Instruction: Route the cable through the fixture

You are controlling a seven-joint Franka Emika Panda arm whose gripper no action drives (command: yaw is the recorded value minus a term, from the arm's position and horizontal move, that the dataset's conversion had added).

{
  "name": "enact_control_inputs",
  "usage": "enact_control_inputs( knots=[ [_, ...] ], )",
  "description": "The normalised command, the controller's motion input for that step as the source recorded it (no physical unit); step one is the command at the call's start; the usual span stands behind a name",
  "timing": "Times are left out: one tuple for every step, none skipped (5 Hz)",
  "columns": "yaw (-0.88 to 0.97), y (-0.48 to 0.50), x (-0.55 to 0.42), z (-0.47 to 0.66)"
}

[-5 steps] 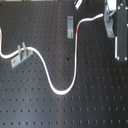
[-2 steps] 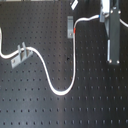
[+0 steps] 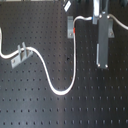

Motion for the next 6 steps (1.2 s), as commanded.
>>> enact_control_inputs(
  knots=[
    [0.0,-0.025,-0.002,0.01],
    [-0.41,-0.172,0.064,0.03],
    [-0.31,-0.2,-0.006,0.0],
    [-0.07,-0.082,-0.002,-0.38],
    [-0.05,0.006,0.143,-0.6],
    [-0.01,0.019,0.2,-0.31]
  ],
)
